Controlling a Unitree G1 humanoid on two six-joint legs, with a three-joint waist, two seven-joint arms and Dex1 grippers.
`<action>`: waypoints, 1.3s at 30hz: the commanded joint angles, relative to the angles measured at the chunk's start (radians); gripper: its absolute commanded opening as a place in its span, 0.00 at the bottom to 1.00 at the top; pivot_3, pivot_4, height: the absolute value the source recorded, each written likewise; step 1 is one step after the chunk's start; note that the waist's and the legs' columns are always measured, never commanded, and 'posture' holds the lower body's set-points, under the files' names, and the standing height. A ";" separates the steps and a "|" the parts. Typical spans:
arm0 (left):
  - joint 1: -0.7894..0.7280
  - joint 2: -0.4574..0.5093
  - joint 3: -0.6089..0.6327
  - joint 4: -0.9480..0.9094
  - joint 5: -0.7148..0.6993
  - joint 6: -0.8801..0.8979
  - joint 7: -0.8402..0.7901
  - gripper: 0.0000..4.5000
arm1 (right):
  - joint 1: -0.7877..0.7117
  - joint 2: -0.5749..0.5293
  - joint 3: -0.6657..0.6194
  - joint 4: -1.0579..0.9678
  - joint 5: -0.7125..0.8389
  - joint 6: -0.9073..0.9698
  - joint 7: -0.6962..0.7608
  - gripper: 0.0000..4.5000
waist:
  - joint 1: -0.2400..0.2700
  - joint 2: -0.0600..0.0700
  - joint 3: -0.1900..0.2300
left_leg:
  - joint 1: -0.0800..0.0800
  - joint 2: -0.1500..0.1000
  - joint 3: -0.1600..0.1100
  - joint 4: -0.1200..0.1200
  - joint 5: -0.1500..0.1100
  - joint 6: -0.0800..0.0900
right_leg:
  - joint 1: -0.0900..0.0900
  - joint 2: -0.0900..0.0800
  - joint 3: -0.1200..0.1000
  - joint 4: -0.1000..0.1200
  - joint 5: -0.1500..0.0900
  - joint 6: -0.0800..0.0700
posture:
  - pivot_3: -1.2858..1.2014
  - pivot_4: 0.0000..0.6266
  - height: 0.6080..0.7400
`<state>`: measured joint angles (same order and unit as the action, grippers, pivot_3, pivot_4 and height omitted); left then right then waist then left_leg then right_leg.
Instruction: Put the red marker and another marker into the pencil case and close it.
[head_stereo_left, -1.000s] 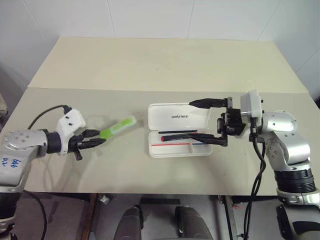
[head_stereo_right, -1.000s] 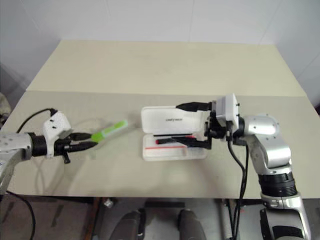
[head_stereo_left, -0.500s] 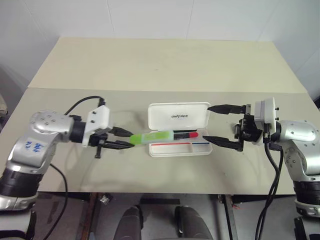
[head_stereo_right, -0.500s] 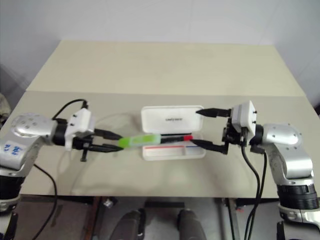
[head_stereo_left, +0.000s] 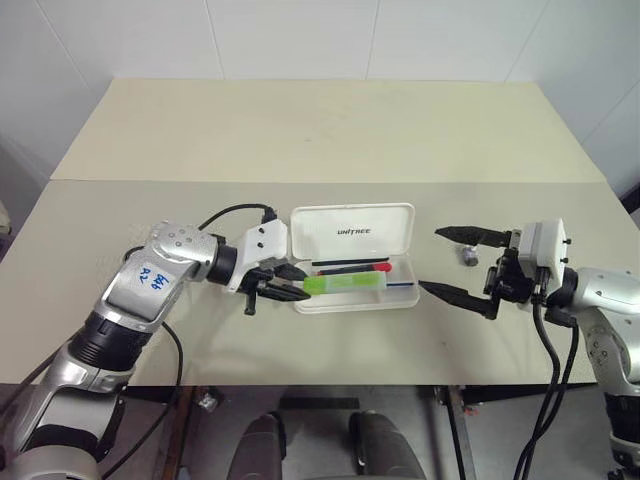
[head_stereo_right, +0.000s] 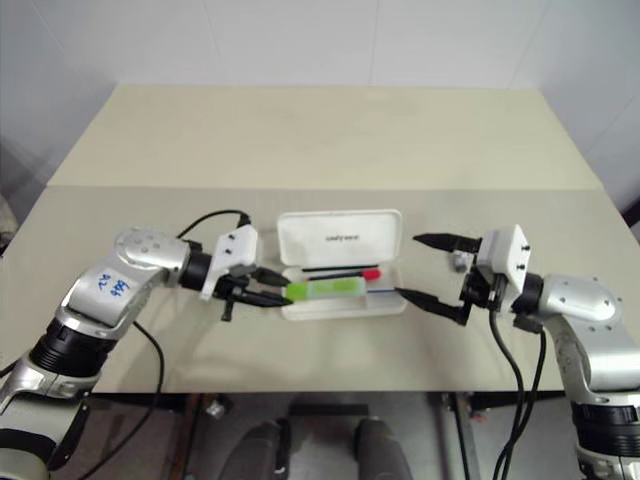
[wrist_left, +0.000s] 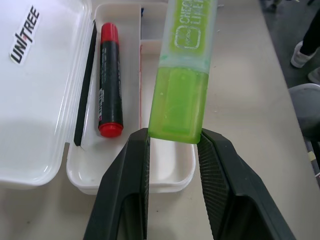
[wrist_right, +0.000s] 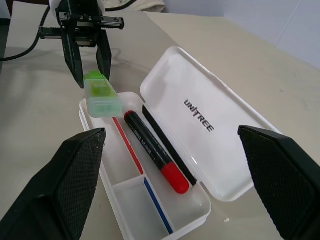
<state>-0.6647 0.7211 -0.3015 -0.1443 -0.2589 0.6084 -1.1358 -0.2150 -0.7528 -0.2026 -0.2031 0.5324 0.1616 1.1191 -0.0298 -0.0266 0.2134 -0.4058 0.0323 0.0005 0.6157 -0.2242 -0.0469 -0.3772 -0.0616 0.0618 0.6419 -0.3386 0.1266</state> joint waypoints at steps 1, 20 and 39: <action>-0.005 0.001 -0.011 -0.029 0.025 0.021 0.017 0.24 | 0.009 -0.008 -0.029 -0.057 0.008 -0.001 -0.026 1.00 | 0.001 0.000 0.000 | 0.000 0.000 0.000 0.000 0.000 0.000 | 0.000 0.000 0.000 0.000 0.000 0.000 | 0.52 0.24 1.00; -0.037 -0.050 -0.073 0.021 0.081 0.060 0.047 0.39 | 0.021 -0.006 -0.031 -0.118 0.022 0.024 -0.091 1.00 | 0.002 0.000 0.000 | 0.000 -0.001 -0.001 0.001 0.001 0.000 | 0.000 0.000 0.000 0.001 0.000 0.000 | 0.52 0.24 1.00; -0.066 -0.128 -0.014 0.007 0.068 0.033 0.084 0.99 | 0.005 -0.008 -0.031 -0.096 0.016 0.037 -0.116 1.00 | 0.003 0.000 0.000 | 0.000 -0.001 -0.001 0.003 0.001 0.000 | 0.000 0.000 0.000 0.003 0.000 0.000 | 0.52 0.24 1.00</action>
<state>-0.7107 0.5962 -0.3562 -0.1056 -0.1743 0.6628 -1.0578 -0.1939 -0.7527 -0.2036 -0.2866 0.5391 0.1982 1.0147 -0.0266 -0.0266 0.2134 -0.4063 0.0315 -0.0010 0.6193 -0.2233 -0.0469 -0.3768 -0.0620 0.0615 0.6445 -0.3385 0.1268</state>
